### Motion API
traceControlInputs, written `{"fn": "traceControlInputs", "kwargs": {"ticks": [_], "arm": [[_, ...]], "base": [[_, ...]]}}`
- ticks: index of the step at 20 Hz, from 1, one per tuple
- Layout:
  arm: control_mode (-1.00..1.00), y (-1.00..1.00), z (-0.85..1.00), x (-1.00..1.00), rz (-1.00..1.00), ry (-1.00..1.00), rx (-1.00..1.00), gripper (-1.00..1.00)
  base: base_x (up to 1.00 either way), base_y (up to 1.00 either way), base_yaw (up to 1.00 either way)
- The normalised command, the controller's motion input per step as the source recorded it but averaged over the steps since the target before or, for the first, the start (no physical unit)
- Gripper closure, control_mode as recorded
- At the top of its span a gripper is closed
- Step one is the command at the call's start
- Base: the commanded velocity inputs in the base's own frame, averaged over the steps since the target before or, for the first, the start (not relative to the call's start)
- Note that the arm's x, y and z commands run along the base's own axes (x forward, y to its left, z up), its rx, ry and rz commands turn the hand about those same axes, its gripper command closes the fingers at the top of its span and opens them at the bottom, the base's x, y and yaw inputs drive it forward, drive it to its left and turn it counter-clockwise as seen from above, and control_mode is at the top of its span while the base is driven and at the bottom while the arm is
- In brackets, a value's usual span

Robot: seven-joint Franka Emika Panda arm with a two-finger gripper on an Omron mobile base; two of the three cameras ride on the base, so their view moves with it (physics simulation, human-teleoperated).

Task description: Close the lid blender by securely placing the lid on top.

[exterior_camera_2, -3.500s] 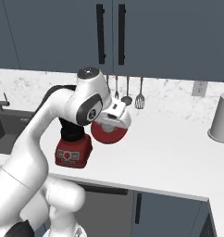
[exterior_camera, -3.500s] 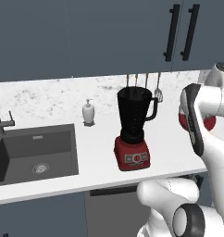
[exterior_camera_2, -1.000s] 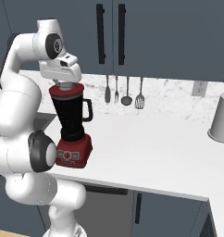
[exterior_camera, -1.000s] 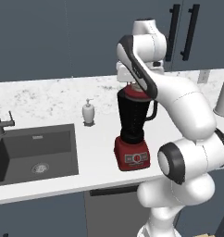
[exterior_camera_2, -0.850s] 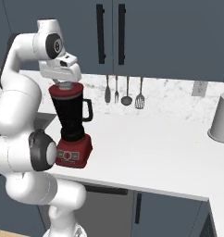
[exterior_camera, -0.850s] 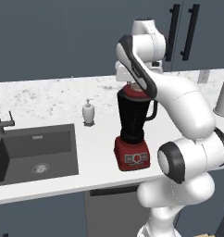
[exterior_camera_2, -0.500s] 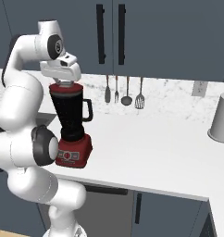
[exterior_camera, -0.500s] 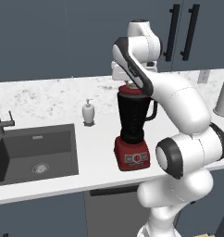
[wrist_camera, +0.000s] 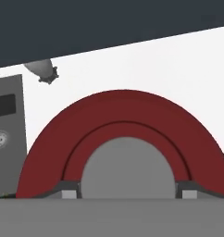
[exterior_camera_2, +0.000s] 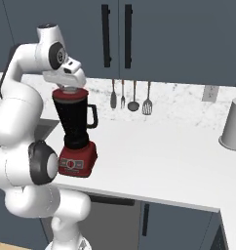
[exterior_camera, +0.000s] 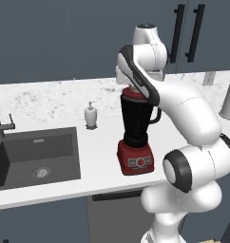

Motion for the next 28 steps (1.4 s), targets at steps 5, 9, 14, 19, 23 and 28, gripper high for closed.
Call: {"fn": "traceControlInputs", "kwargs": {"ticks": [5, 9, 14, 19, 23, 28], "arm": [[-1.0, 0.1, -0.2, 0.19, 0.0, -0.22, 0.0, 1.0], [-1.0, 0.14, -0.42, 0.26, 0.0, -0.11, 0.0, 1.0], [-1.0, 0.16, -0.1, 0.04, 0.0, 0.0, 0.0, -1.0], [-1.0, 0.01, 0.1, 0.0, 0.0, 0.0, 0.0, -1.0], [-1.0, 0.0, 0.14, -0.19, 0.0, -0.04, 0.0, -1.0], [-1.0, 0.04, 0.18, -0.67, -0.01, -0.14, -0.05, -1.0]], "base": [[0.0, 0.0, 0.0], [0.0, 0.0, 0.0], [0.0, 0.0, 0.0], [0.0, 0.0, 0.0], [0.0, 0.0, 0.0], [0.0, 0.0, 0.0]]}}
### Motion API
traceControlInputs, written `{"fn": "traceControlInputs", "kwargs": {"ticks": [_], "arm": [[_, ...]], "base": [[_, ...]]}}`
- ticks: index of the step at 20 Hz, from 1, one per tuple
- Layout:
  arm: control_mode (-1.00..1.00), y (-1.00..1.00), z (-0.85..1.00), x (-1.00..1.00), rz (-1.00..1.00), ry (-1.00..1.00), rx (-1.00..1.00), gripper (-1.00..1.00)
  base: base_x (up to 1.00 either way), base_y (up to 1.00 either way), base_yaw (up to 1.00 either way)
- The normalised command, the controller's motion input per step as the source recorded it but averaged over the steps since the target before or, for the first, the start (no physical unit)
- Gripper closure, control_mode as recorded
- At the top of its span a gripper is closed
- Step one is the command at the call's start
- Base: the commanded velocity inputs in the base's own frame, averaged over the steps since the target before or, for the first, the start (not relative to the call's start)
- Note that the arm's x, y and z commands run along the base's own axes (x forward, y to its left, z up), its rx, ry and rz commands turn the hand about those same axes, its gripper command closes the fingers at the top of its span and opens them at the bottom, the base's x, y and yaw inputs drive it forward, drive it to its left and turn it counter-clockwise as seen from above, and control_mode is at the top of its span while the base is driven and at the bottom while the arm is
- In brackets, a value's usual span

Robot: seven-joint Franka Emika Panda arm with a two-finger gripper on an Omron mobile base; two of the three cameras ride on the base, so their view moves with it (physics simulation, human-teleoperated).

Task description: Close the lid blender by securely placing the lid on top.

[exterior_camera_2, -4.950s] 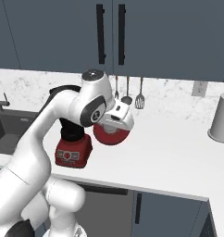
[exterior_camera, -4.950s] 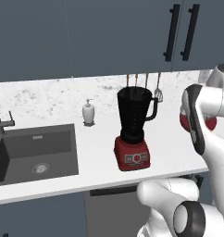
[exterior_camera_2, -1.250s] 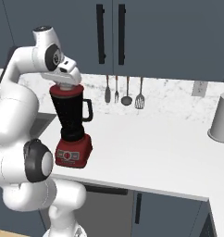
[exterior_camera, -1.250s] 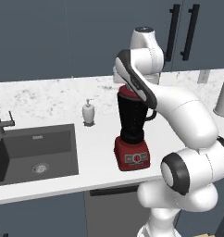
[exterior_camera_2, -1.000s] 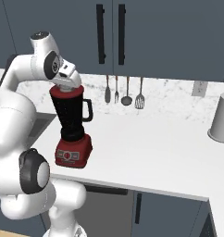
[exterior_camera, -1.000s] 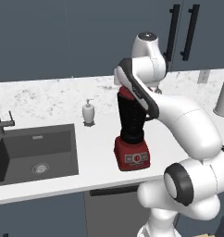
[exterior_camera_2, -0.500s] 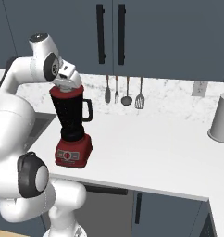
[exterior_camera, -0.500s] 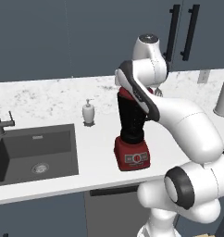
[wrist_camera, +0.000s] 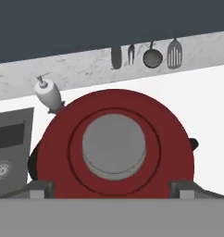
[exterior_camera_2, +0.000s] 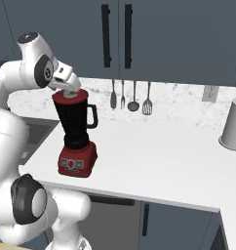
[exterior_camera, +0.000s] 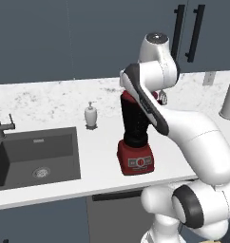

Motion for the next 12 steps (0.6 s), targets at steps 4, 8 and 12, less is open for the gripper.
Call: {"fn": "traceControlInputs", "kwargs": {"ticks": [4, 8, 12], "arm": [[-1.0, 0.31, -0.16, -0.99, -0.07, -0.03, -0.13, -1.0], [-1.0, 0.73, -0.85, -1.0, -0.04, 0.04, -0.17, -1.0], [-1.0, 0.82, -1.0, -0.99, -0.01, 0.09, -0.21, -1.0]], "base": [[0.0, 0.0, 0.0], [0.0, 0.0, 0.0], [0.0, 0.0, 0.0]]}}
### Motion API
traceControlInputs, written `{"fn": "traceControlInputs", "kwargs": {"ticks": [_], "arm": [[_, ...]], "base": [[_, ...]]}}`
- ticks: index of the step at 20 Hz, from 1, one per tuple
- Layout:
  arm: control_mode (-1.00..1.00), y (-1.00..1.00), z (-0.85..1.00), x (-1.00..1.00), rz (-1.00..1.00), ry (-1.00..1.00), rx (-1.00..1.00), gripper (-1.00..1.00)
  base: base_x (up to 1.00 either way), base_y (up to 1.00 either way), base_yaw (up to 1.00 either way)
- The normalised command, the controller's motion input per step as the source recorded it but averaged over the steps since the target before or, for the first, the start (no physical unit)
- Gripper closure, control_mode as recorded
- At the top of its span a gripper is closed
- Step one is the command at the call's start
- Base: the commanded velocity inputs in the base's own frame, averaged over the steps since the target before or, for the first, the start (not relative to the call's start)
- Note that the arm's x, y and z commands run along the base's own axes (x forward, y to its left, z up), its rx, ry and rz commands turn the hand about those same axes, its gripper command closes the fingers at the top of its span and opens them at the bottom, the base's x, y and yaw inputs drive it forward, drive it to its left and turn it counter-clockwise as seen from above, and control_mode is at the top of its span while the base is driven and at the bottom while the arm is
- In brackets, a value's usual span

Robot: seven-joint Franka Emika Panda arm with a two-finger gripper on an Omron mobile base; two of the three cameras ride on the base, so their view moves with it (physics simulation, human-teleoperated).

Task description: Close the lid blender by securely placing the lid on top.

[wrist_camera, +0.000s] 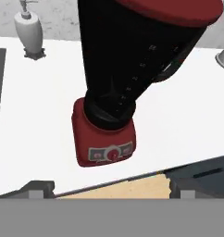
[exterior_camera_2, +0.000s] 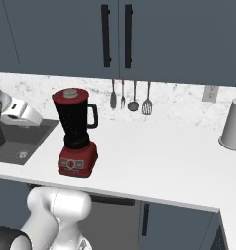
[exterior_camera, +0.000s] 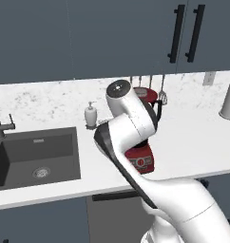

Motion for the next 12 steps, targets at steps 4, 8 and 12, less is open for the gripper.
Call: {"fn": "traceControlInputs", "kwargs": {"ticks": [4, 8, 12], "arm": [[-1.0, 0.55, -0.83, -0.43, 0.0, 0.2, -0.14, -1.0], [-1.0, 0.16, -0.31, -0.07, 0.0, 0.09, -0.03, -1.0], [-1.0, 0.0, 0.0, 0.0, 0.0, 0.0, 0.0, -1.0]], "base": [[0.0, 0.0, 0.0], [0.0, 0.0, 0.0], [0.0, 0.0, 0.0]]}}
